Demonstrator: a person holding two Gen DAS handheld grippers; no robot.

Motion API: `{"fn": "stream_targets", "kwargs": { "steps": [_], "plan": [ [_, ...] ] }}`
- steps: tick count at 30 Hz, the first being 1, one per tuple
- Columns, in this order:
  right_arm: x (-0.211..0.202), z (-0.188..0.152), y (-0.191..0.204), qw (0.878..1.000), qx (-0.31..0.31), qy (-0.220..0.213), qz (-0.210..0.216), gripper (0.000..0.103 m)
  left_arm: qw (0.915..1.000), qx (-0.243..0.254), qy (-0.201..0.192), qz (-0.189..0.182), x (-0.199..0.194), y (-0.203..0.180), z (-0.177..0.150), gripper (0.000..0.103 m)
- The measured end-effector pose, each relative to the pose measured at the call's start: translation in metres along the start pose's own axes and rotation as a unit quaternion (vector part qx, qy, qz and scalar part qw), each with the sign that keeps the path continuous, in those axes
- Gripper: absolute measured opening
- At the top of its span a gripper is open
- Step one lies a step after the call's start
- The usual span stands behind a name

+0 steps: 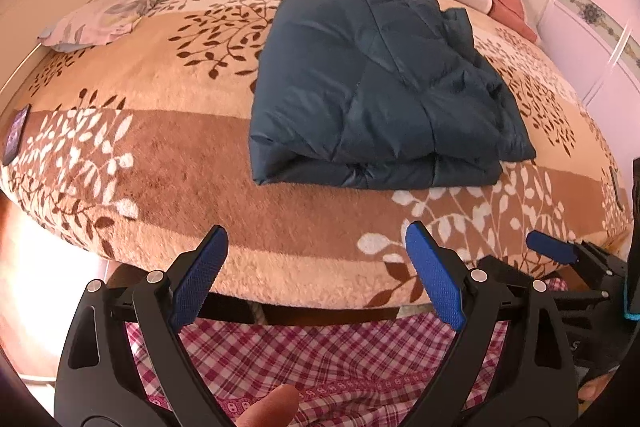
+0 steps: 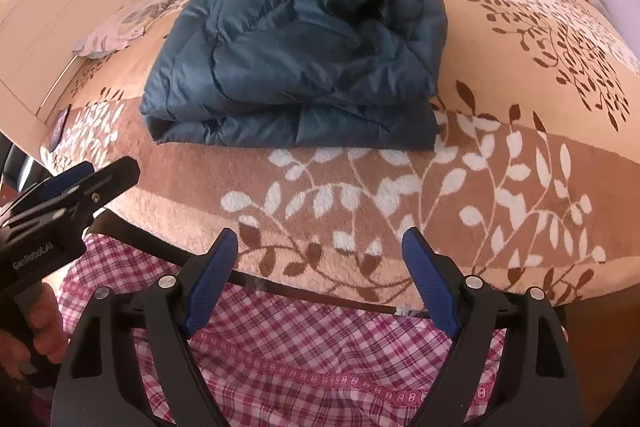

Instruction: Fold large clothes

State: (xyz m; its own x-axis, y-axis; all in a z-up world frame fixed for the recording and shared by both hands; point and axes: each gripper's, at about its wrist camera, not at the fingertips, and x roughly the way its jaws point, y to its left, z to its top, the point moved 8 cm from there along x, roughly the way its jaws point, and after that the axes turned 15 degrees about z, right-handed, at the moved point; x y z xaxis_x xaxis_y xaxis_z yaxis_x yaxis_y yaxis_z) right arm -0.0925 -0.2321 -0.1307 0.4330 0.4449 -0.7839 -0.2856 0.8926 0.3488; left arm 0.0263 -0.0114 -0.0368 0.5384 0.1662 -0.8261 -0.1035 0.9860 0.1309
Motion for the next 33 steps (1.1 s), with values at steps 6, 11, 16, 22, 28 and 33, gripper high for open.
{"fn": "stream_targets", "kwargs": {
  "steps": [6,11,16,22,28,33],
  "plan": [
    [0.0026,-0.0021,-0.0019,1.0,0.005,0.004,-0.01,0.082,1.0,0.008,-0.002,-0.002,-0.0016,-0.0025,-0.0019,0.089],
    [0.0041,-0.0043,-0.0031,1.0,0.006,0.007,-0.019,0.082,0.9999,0.011,0.001,-0.004,-0.0018,-0.0043,-0.0035,0.088],
    [0.0016,-0.0039,-0.0074,1.0,0.018,0.002,-0.023,0.082,0.9999,0.013,0.002,-0.002,-0.0018,-0.0053,-0.0043,0.087],
    [0.0019,-0.0042,-0.0064,1.0,0.014,0.004,-0.026,0.082,0.9998,0.017,0.006,-0.002,-0.0008,-0.0055,-0.0059,0.084],
    [0.0027,-0.005,-0.0049,1.0,0.015,0.005,-0.027,0.082,0.9998,0.017,0.006,-0.002,-0.0011,-0.0057,-0.006,0.084],
    [0.0031,-0.0053,-0.0045,1.0,0.015,0.005,-0.027,0.082,0.9998,0.017,0.005,-0.002,-0.002,-0.0061,-0.0065,0.084]
  ]
}}
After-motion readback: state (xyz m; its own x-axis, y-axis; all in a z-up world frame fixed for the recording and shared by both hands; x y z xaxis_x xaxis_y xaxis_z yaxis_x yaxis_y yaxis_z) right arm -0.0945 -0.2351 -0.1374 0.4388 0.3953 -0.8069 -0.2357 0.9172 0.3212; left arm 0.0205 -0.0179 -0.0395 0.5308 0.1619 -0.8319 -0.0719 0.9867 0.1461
